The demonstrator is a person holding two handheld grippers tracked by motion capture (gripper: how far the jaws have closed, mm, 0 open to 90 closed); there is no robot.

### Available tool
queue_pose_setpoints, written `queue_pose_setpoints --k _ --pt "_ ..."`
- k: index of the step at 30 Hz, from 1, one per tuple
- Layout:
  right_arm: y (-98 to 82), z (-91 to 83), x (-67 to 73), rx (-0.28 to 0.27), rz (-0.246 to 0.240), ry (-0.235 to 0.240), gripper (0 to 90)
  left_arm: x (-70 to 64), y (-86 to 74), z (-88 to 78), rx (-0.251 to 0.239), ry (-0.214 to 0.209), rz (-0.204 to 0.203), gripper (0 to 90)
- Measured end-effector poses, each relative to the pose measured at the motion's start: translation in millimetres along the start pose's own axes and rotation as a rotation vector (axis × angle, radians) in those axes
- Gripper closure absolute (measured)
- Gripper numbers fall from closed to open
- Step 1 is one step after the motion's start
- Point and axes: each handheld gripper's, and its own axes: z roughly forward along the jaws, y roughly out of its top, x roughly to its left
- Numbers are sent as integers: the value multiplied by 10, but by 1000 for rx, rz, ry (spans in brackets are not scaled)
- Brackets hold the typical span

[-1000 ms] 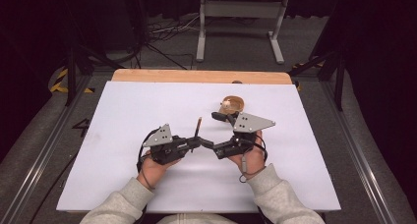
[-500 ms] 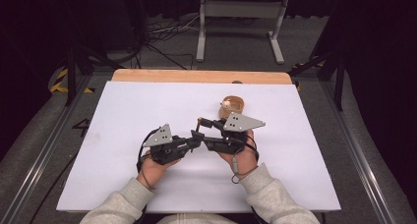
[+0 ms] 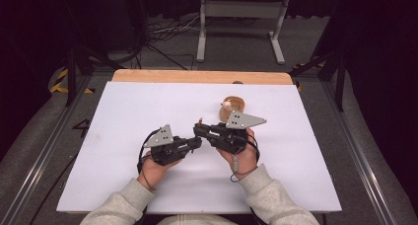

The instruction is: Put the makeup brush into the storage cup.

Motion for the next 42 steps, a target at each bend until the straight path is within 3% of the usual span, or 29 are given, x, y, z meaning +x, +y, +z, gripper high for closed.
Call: queue_pose_setpoints --k 9,15,19,21,26,34,42 --pt "12 5 -3 6 29 21 834 -1 9 -4 5 11 -5 818" --pt "47 -27 -18 -3 25 15 834 12 49 -10 -4 39 -35 344" --pt "89 -59 -30 -5 13 4 834 35 59 -64 -4 65 -23 185" --pt "110 -73 -40 -6 9 1 833 32 62 -115 -2 74 -41 156" --pt "183 -120 -93 -12 -14 -17 832 23 51 -289 5 101 -23 137" --pt "303 -193 -204 -28 -28 -50 831 23 -80 -553 22 144 -42 96" --pt "409 -247 -365 -35 -45 -100 830 28 -113 -661 13 161 -53 44"
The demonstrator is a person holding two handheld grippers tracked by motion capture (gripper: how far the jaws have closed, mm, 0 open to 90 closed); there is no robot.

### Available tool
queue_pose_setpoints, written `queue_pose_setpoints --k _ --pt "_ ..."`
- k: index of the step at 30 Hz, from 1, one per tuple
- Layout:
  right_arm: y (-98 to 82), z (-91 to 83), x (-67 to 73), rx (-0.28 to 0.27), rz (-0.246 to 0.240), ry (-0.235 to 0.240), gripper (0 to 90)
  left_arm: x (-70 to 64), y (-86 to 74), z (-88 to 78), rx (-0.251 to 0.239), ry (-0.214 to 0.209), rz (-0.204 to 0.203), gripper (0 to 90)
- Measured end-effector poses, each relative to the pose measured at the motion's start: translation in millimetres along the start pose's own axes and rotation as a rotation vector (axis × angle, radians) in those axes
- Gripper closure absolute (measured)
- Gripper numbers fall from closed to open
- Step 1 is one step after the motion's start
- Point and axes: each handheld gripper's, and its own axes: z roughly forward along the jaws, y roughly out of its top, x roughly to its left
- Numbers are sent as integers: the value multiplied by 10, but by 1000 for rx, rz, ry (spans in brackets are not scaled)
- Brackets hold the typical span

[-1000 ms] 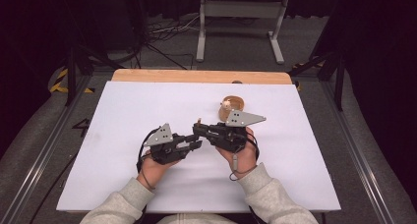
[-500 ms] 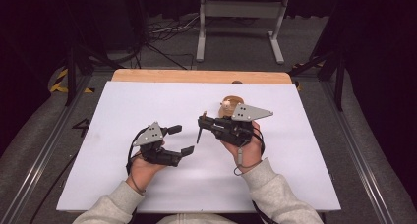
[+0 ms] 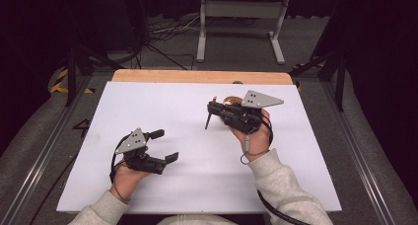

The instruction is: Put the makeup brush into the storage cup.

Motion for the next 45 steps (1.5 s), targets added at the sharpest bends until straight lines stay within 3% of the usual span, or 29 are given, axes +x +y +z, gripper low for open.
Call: queue_pose_setpoints --k 11,20,33,43,45 --pt "100 -42 -221 10 -8 -68 829 -32 -69 -115 19 0 4 38" --pt "155 -72 -378 22 -4 -123 829 -60 -131 -195 46 16 29 36" --pt "204 -120 -626 29 20 -212 828 -51 -189 -281 17 0 -17 28" --pt "185 -154 -799 22 51 -271 828 -40 -223 -314 12 5 -17 28" --pt "178 -166 -839 19 52 -284 828 -25 -230 -324 3 -1 -37 27"
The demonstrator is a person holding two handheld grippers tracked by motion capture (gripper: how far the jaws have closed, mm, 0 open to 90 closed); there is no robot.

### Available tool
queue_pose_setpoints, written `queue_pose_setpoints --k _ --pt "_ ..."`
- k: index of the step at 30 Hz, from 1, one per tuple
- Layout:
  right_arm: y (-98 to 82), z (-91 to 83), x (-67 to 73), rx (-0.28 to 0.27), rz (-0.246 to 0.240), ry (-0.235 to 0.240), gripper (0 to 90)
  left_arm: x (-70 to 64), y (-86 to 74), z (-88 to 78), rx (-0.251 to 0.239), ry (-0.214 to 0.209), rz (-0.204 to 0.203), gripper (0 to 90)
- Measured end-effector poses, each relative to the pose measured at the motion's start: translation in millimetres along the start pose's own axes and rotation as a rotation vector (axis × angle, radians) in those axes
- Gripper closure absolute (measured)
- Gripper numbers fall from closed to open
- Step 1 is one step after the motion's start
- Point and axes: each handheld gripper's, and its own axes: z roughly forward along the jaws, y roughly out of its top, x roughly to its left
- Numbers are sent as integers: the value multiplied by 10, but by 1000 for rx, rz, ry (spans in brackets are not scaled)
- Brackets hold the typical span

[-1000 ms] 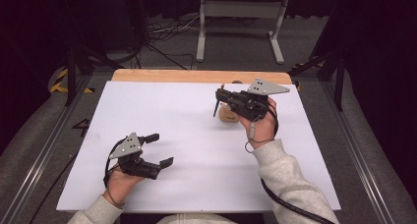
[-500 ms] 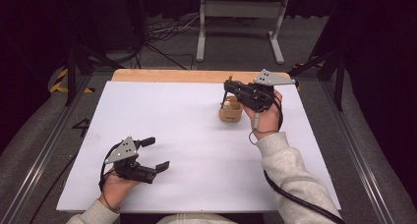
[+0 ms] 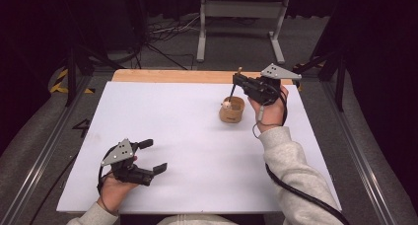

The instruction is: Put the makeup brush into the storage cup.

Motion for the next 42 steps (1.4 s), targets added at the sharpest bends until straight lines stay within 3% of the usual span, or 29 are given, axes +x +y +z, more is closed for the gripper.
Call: queue_pose_setpoints --k 16,28,42 --pt "-110 33 -246 -1 23 -74 827 35 -15 -5 -8 3 -10 26" --pt "-255 103 -247 21 24 -67 826 28 -14 -1 -8 4 0 26" --pt "-384 155 -265 52 31 -70 826 23 -23 10 -6 -2 -17 26"
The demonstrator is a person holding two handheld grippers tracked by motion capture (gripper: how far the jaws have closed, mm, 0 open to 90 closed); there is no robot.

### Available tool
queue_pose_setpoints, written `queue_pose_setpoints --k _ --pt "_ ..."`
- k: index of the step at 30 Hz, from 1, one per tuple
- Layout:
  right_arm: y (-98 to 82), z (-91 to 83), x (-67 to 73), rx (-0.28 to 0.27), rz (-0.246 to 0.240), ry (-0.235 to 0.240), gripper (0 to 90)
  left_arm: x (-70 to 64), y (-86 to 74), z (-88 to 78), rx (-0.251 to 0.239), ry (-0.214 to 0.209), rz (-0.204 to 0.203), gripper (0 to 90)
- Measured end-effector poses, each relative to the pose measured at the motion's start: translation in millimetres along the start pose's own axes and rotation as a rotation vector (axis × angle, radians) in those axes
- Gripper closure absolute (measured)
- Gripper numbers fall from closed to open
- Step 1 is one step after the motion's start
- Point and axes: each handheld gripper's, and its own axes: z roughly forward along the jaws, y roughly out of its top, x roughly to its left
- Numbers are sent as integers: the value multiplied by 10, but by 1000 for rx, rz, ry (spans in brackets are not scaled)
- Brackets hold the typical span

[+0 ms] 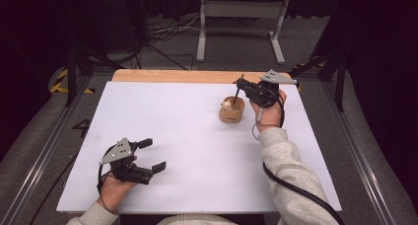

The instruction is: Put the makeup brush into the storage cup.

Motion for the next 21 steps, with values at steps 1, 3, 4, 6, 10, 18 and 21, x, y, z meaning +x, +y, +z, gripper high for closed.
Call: queue_pose_setpoints --k 1,3,4,6,10,18,21 --pt "-9 4 -5 1 1 1 826 2 -1 3 4 0 0 26" --pt "-27 14 -12 3 6 1 825 3 -2 8 13 5 8 26" --pt "-37 17 -13 11 10 -4 825 1 -2 10 11 3 7 26" --pt "-59 30 -11 18 12 -4 826 -5 0 16 11 0 10 25" --pt "-92 49 -6 27 13 0 825 -5 -1 18 11 0 8 26" --pt "-139 64 -24 37 30 10 742 -5 1 14 6 10 -2 26" --pt "-141 50 -50 13 44 9 517 -4 0 11 2 9 -6 25"
